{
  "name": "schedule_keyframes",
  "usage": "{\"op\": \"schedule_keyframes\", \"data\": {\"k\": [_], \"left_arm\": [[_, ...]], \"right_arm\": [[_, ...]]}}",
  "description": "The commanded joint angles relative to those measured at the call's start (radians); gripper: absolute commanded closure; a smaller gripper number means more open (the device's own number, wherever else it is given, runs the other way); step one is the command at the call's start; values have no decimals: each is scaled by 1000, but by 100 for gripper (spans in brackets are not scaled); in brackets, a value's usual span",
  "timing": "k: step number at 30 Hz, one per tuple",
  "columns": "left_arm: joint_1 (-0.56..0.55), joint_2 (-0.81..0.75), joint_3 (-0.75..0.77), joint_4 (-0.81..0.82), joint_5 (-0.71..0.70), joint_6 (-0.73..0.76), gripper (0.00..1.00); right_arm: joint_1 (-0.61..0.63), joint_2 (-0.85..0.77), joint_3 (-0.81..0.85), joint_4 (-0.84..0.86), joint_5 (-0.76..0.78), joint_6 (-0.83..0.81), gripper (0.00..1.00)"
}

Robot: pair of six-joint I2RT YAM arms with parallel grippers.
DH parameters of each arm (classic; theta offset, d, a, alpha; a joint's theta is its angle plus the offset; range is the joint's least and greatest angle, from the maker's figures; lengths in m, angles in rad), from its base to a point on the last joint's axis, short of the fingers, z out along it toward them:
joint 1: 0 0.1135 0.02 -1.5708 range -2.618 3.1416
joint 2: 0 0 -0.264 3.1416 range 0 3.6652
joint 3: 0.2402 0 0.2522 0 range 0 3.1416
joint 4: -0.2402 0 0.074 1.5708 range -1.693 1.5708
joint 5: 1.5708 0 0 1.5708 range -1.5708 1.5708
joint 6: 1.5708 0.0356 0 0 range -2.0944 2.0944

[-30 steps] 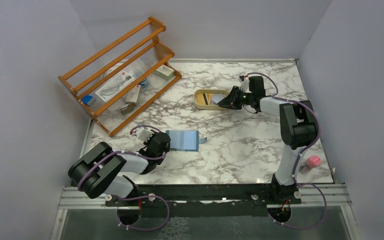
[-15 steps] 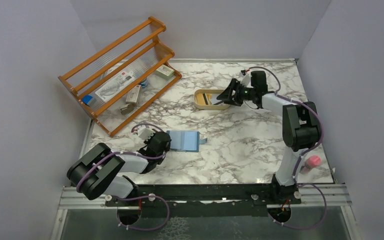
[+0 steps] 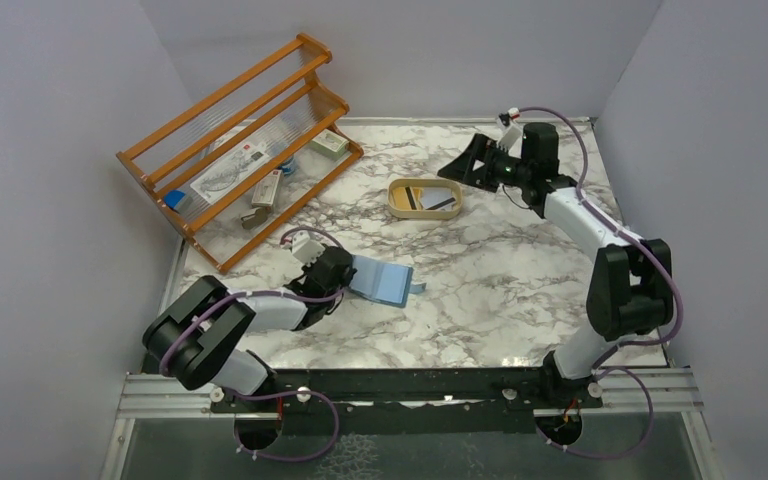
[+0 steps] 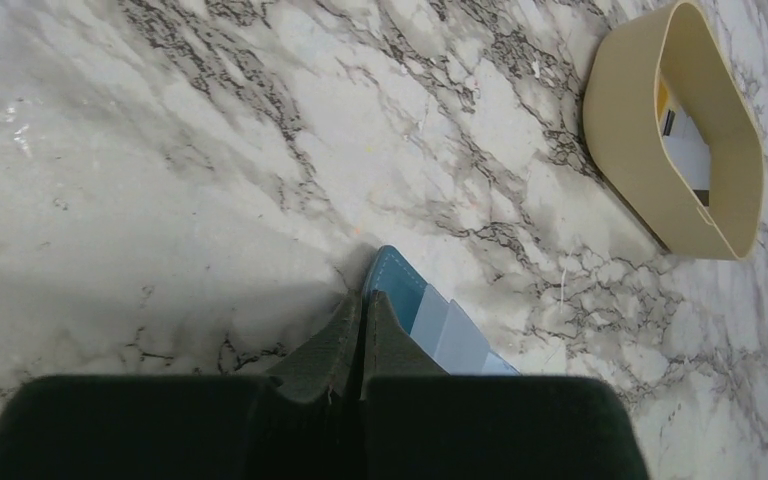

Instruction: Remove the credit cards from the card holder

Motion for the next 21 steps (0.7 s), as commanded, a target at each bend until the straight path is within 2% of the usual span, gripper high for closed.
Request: {"op": "schedule_keyframes", "data": {"k": [1,7,11,16,17,21], "left_arm": [[-7,49,77,-51,27,4,100],[-13,135,149,-65,18,-78,100],[-35,158,170,-65,-52,-157,100],[-58,166,225,-65,-94,-126,100],[-58,165,234,-64,-94,-111,96],[-58,148,265,-65,-110,-38,66]], "right_arm": [[-5,-78,-78,-9,27,-24,0],[-5,-134,-140,2,-1,-31,0],[-5,-169,-181,6,-7,-44,0],[-4,-197,-215,11,-6,-47,0],[-5,-202,-219,13,-6,-46,0],[-5,-229,-233,28,-13,-39,0]]}}
